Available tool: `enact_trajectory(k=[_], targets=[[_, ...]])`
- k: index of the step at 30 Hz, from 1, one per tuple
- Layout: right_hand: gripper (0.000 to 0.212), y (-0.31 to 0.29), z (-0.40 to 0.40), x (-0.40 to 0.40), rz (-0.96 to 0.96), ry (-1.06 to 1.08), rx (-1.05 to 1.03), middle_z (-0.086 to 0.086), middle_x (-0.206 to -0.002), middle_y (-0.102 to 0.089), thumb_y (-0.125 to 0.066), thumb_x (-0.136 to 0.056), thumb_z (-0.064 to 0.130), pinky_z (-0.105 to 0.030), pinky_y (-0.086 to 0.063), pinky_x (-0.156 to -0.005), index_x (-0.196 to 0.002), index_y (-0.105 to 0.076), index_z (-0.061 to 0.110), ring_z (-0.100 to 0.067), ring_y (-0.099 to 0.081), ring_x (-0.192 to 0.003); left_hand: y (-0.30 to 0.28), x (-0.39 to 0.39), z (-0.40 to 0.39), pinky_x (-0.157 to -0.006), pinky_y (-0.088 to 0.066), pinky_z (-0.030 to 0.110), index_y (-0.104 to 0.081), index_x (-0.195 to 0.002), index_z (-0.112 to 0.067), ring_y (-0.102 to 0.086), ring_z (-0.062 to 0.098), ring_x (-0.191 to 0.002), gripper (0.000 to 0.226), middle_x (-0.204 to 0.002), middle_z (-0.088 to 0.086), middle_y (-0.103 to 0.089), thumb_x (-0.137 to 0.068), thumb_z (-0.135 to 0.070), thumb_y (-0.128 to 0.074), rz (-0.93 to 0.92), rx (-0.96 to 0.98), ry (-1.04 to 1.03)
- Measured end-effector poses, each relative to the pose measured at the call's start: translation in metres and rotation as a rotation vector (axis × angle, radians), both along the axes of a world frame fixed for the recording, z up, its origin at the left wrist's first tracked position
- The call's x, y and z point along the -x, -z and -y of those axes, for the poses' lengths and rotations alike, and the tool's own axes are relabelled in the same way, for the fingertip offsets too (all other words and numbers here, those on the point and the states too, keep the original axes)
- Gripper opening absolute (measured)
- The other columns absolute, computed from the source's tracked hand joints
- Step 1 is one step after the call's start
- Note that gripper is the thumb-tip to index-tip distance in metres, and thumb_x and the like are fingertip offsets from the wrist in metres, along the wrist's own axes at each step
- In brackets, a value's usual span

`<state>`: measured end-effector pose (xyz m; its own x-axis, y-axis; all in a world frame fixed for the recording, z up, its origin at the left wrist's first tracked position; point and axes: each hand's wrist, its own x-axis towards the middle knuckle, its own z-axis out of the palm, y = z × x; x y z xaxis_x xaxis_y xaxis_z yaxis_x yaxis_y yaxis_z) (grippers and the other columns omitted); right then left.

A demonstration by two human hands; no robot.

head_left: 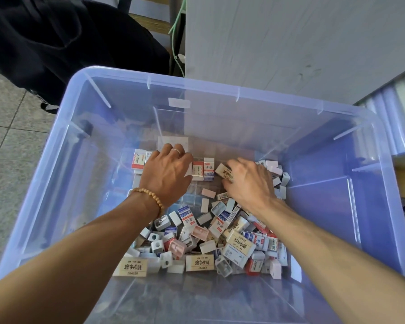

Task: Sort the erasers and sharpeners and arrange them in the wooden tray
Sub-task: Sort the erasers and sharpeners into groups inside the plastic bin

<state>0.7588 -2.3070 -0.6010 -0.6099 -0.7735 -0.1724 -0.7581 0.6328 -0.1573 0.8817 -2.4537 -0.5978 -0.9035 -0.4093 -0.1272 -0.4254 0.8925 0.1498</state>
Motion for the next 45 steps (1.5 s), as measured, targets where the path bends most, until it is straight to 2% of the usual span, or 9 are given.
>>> enact_trajectory(k=[6, 12, 17, 21, 25, 28, 33, 40, 45], targets=[[0.026, -0.004, 0.015, -0.003, 0.080, 0.201, 0.062, -0.004, -0.093, -0.074, -0.070, -0.092, 0.033, -0.025, -0.038, -0.065, -0.106, -0.069, 0.012, -0.019, -0.057, -0.072, -0.021, -0.003, -0.005, -0.071, -0.052, 0.034, -0.064, -0.116, -0.018, -0.062, 0.027, -0.095, 0.029, -0.108, 0.004, -0.066, -0.089, -0.029, -0.060, 0.011, -0.183, -0.068], [0.026, -0.011, 0.012, -0.002, 0.164, 0.095, -0.001, -0.001, -0.101, -0.075, -0.066, -0.094, 0.027, -0.013, -0.035, -0.055, -0.116, -0.069, 0.014, -0.015, -0.062, -0.075, -0.022, -0.017, -0.010, -0.080, -0.057, 0.037, -0.059, -0.120, -0.025, -0.066, 0.023, -0.093, 0.033, -0.109, 0.000, -0.069, -0.088, -0.033, -0.063, 0.320, -0.250, 0.005], [0.043, -0.013, -0.001, 0.001, 0.230, -0.003, -0.030, 0.001, -0.118, -0.069, -0.068, -0.086, 0.019, -0.032, -0.051, -0.084, -0.129, -0.062, 0.019, -0.022, -0.066, -0.103, -0.011, -0.026, -0.012, -0.085, -0.053, 0.028, -0.057, -0.125, -0.025, -0.063, 0.020, -0.103, 0.041, -0.116, -0.001, -0.067, -0.087, -0.018, -0.067, 0.414, -0.342, 0.084], [0.051, -0.017, -0.006, 0.004, 0.310, -0.146, -0.184, 0.003, -0.120, -0.053, -0.072, -0.084, 0.028, -0.030, -0.047, -0.083, -0.132, -0.060, 0.018, -0.019, -0.057, -0.103, -0.004, -0.027, -0.017, -0.079, -0.043, 0.020, -0.061, -0.125, -0.025, -0.058, 0.014, -0.098, 0.043, -0.117, -0.003, -0.066, -0.085, -0.016, -0.072, 0.421, -0.505, 0.134], [0.028, -0.017, -0.013, -0.003, 0.166, -0.265, -0.245, 0.001, -0.116, -0.049, -0.068, -0.093, 0.029, -0.030, -0.049, -0.075, -0.114, -0.069, 0.011, -0.018, -0.059, -0.085, -0.001, -0.027, -0.017, -0.078, -0.044, 0.021, -0.066, -0.110, -0.025, -0.054, 0.011, -0.091, 0.037, -0.102, -0.007, -0.062, -0.076, -0.024, -0.082, 0.440, -0.598, 0.053], [0.020, -0.020, -0.011, -0.002, 0.232, -0.197, -0.215, 0.002, -0.109, -0.051, -0.064, -0.096, 0.027, -0.027, -0.042, -0.075, -0.108, -0.067, 0.011, -0.017, -0.058, -0.090, -0.001, -0.026, -0.016, -0.062, -0.037, 0.015, -0.059, -0.090, -0.029, -0.053, 0.009, -0.080, 0.031, -0.084, -0.013, -0.054, -0.073, -0.020, -0.084, 0.441, -0.644, 0.010], [0.012, -0.026, -0.010, 0.000, 0.356, -0.064, -0.210, 0.004, -0.097, -0.063, -0.058, -0.100, 0.027, -0.030, -0.043, -0.074, -0.104, -0.064, 0.017, -0.016, -0.059, -0.087, -0.002, -0.028, -0.015, -0.055, -0.033, 0.016, -0.053, -0.087, -0.030, -0.050, 0.007, -0.076, 0.038, -0.083, -0.013, -0.050, -0.071, -0.018, -0.085, 0.440, -0.670, -0.043], [0.013, -0.027, -0.018, 0.002, 0.358, 0.008, -0.214, 0.001, -0.092, -0.067, -0.057, -0.099, 0.028, -0.034, -0.049, -0.079, -0.097, -0.063, 0.017, -0.018, -0.063, -0.085, -0.012, -0.027, -0.014, -0.057, -0.039, 0.012, -0.061, -0.099, -0.024, -0.054, 0.006, -0.074, 0.031, -0.088, -0.007, -0.060, -0.077, -0.011, -0.080, 0.351, -0.779, -0.073], [0.024, -0.031, -0.017, 0.007, 0.550, 0.328, 0.027, -0.012, -0.096, -0.073, -0.056, -0.101, 0.029, -0.040, -0.055, -0.080, -0.095, -0.068, 0.009, -0.028, -0.069, -0.089, -0.031, -0.011, -0.011, -0.039, -0.036, 0.007, -0.063, -0.124, -0.018, -0.047, -0.001, -0.041, 0.036, -0.082, 0.002, -0.068, -0.089, -0.012, -0.069, 0.064, -0.872, -0.219]])
